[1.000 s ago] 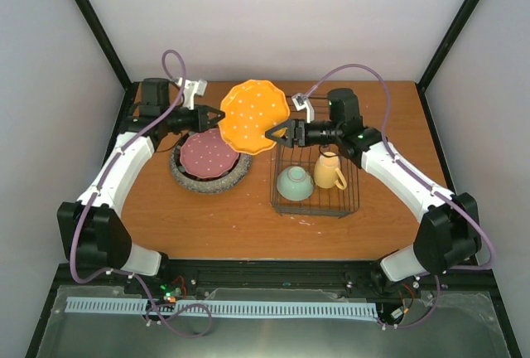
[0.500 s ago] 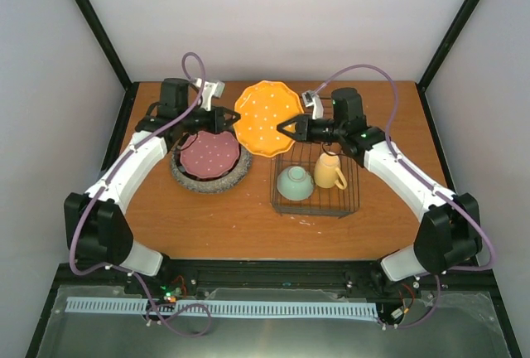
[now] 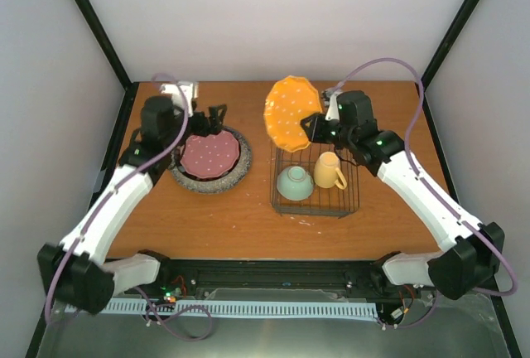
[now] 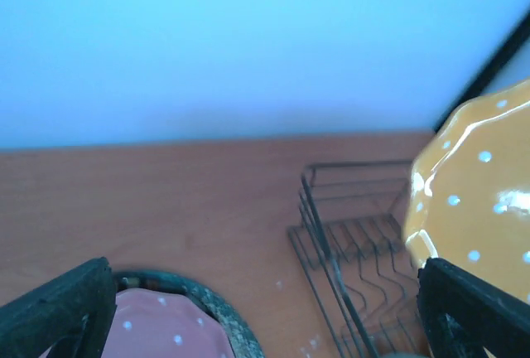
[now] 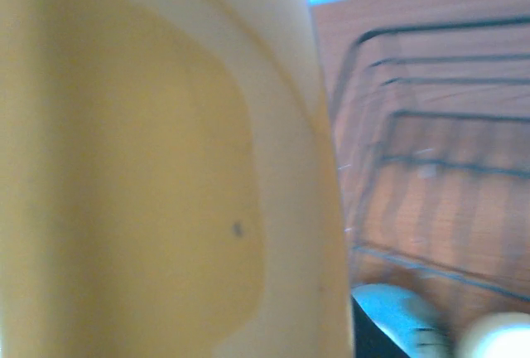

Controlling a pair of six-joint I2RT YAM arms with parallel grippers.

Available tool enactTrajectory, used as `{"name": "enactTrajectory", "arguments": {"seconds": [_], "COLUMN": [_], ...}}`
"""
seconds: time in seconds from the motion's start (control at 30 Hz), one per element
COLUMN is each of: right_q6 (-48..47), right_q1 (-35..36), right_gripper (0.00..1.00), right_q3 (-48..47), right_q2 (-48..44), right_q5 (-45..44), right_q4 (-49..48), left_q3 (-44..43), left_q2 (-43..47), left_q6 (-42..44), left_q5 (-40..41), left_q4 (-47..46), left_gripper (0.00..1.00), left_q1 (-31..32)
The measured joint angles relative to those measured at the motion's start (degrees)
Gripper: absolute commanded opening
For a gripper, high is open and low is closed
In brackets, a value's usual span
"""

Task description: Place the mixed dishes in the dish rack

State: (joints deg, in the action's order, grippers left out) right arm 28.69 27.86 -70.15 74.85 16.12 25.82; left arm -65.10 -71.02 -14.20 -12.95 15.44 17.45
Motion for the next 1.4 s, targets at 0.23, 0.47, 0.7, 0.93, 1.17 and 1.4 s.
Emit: {"name": "enactTrajectory", "arguments": {"seconds": [0.23,0.47,0.7,0.93,1.17,1.4], "right_q6": [0.8,4.4,8.1,9.2,9.8,10.2], "right_q1": [4.7,11.2,12.7,12.7,12.7,12.7], "right_gripper": [0.03,0.03,0.03,0.03,0.03,0.03], "right_q3": [-8.3,-11.3,-11.1,-11.1,-13.2,-15.2], "right_q2": [1.3,11.7,16.7,17.7,20.9,25.0], "right_q5": [-31.7,-41.6,-43.0,-44.3,-43.3,-42.7], "right_q4": [11.9,17.2,21.6,20.7,17.9,17.9], "left_q3": [23.1,16.7,15.0,15.0,15.0,15.0], "left_q2": [15.9,10.2,10.3,10.3,10.3,10.2], "left_q6": [-2.0,-0.2,3.7,5.6,6.5,8.5], "left_q5": [11.2,16.6,20.7,22.2,23.1,24.4], "left_q4": [-18.7,-14.7,-13.6,-12.4,-12.4,-12.4], "left_gripper": [0.98,0.98,0.99,0.99,1.0,1.0], "left_q1": [-0.9,-1.0,-1.0,-1.0,-1.0,-1.0]}}
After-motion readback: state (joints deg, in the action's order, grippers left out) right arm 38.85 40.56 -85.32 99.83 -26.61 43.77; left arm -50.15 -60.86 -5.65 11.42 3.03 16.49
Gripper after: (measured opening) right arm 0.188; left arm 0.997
